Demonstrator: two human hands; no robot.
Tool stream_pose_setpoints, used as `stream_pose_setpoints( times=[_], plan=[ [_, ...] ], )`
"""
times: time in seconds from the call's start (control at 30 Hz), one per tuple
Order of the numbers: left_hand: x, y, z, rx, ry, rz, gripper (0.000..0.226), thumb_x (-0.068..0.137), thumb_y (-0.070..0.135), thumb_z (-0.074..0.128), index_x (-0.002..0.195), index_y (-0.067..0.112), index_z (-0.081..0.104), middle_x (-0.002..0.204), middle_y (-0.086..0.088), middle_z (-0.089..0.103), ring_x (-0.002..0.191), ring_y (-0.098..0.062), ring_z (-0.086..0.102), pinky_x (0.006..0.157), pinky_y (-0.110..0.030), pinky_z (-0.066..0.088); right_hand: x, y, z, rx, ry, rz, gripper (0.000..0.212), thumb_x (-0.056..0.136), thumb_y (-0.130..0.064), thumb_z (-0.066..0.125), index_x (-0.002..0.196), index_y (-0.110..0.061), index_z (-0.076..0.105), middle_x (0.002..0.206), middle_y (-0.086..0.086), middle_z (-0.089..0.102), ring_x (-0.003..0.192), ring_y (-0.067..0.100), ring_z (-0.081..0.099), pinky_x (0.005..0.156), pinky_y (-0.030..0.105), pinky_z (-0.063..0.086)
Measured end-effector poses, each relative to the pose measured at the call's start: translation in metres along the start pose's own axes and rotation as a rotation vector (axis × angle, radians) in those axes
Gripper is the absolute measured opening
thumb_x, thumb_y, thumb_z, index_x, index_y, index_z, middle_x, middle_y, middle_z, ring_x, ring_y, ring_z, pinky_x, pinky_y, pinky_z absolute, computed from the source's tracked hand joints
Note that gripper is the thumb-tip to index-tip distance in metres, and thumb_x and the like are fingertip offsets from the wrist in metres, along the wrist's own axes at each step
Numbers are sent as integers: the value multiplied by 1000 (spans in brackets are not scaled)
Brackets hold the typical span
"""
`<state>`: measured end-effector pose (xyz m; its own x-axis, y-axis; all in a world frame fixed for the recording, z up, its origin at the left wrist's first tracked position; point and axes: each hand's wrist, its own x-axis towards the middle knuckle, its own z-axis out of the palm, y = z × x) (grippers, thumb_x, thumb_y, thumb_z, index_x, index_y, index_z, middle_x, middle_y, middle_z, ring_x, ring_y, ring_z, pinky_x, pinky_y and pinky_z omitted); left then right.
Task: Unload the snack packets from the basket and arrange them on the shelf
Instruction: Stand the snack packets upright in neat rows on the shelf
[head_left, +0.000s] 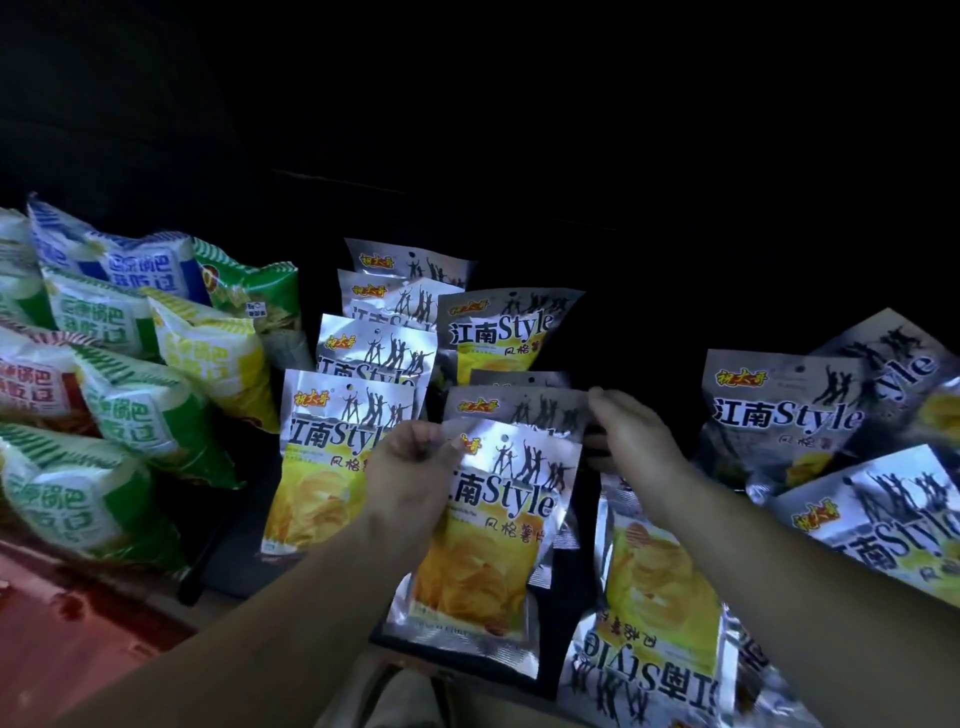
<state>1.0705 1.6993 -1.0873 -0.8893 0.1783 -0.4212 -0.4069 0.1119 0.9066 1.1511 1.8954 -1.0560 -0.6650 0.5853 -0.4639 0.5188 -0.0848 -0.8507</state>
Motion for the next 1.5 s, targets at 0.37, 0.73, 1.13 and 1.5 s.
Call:
stream_pose_setpoints(
  times=[0.37,0.73,1.13,1.5],
  plan=[
    [15,0,-11,18,38,81,31,88,-5,73,79,16,52,81,-10,63,78,-26,63,77,-45,56,38,-3,23,-121,-150,54,24,84,-34,80,102,-26,68,108,-5,73,100,14,66,90,39,53],
    [7,7,-6,7,42,46,29,87,-3,74,93,16,53,88,-18,61,93,-43,69,84,-38,58,22,-12,16,77,-20,-107,58,74,12,74,103,-32,50,105,5,65,100,22,67,67,32,53],
    [2,19,9,92,9,87,14,92,16,73,86,18,61,94,-22,67,82,-34,68,80,-52,60,12,-30,26,64,104,-227,50,82,0,74,112,-31,50,105,-3,66,95,17,69,72,33,58],
    [15,50,7,65,-153,212,36,91,-10,64,107,20,52,93,-25,67,87,-40,72,68,-22,59,3,-32,21,10,53,-347,39,92,-4,70,112,-30,47,89,-22,69,83,-14,66,55,8,50]
  ],
)
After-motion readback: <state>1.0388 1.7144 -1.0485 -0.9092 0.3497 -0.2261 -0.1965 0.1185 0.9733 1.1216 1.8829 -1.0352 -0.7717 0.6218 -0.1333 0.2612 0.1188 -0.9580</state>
